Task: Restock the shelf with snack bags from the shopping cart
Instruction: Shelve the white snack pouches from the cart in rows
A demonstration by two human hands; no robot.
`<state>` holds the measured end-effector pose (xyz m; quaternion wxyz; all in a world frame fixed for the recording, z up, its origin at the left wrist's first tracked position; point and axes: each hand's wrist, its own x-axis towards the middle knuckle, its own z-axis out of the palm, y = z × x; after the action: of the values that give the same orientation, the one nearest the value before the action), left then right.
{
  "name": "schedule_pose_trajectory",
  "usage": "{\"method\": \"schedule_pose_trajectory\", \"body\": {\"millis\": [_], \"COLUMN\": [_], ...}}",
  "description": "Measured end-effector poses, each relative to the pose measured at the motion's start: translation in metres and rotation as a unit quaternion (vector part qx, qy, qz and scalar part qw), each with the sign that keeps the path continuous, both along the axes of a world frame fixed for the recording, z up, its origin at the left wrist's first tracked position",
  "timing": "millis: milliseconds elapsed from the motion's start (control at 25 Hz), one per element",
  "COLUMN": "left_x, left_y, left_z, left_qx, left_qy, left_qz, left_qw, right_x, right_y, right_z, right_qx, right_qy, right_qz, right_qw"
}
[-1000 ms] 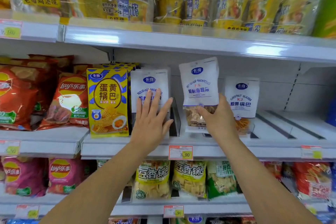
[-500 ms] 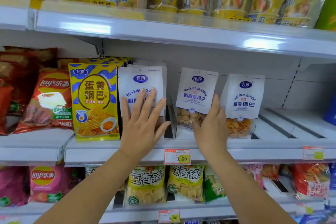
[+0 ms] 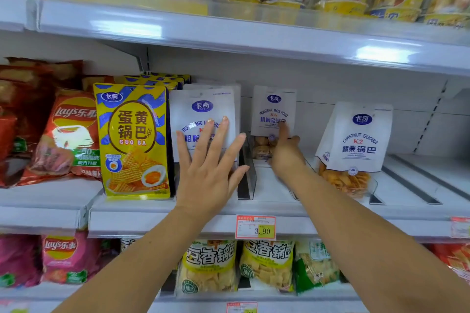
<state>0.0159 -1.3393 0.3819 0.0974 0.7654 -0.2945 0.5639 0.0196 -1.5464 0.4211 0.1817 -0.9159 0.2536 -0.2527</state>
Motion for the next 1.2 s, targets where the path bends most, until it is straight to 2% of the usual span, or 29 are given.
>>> {"method": "schedule_pose_trajectory", "body": {"millis": [160, 280, 360, 440, 520, 600, 720, 880, 1000, 1080, 1200], "left_x": [0.000, 0.001, 0.001, 0.002, 0.001, -0.002, -0.009, -0.043, -0.083, -0.112, -0.155], "left_y": [-0.001, -0.003, -0.002, -0.003, -0.002, -0.001, 0.000, -0.007, -0.029, -0.047, -0.078], "left_z": [-0.001, 0.000, -0.001, -0.001, -0.001, -0.001, -0.002, -0.008, -0.022, -0.041, -0.090], "left_qx": [0.007, 0.004, 0.005, 0.004, 0.000, 0.002, 0.013, 0.001, 0.008, 0.027, 0.081], "left_qy": [0.006, 0.011, 0.011, 0.007, 0.009, 0.016, 0.028, 0.031, 0.036, 0.061, 0.111], "left_qz": [0.003, 0.001, 0.003, 0.003, -0.004, -0.010, -0.011, -0.026, -0.074, -0.131, -0.223], "left_qw": [1.000, 1.000, 1.000, 1.000, 1.000, 1.000, 0.999, 0.999, 0.997, 0.989, 0.965], "right_x": [0.029, 0.044, 0.046, 0.041, 0.033, 0.016, -0.036, -0.128, -0.187, -0.221, -0.264], "right_y": [-0.005, -0.014, -0.015, -0.014, -0.010, -0.005, 0.005, 0.011, 0.011, 0.003, -0.020], "right_z": [-0.003, -0.010, -0.007, 0.001, 0.009, 0.016, 0.024, 0.023, -0.001, -0.030, -0.088], "right_qx": [-0.057, 0.003, 0.084, 0.092, 0.060, 0.033, 0.071, 0.102, 0.178, 0.217, 0.221], "right_qy": [0.005, 0.011, 0.039, 0.097, 0.125, 0.106, 0.052, -0.097, -0.187, -0.192, -0.144], "right_qz": [-0.018, 0.039, 0.050, 0.065, 0.075, 0.090, 0.175, 0.218, 0.238, 0.228, 0.188], "right_qw": [0.998, 0.999, 0.994, 0.989, 0.987, 0.990, 0.981, 0.966, 0.936, 0.929, 0.946]}}
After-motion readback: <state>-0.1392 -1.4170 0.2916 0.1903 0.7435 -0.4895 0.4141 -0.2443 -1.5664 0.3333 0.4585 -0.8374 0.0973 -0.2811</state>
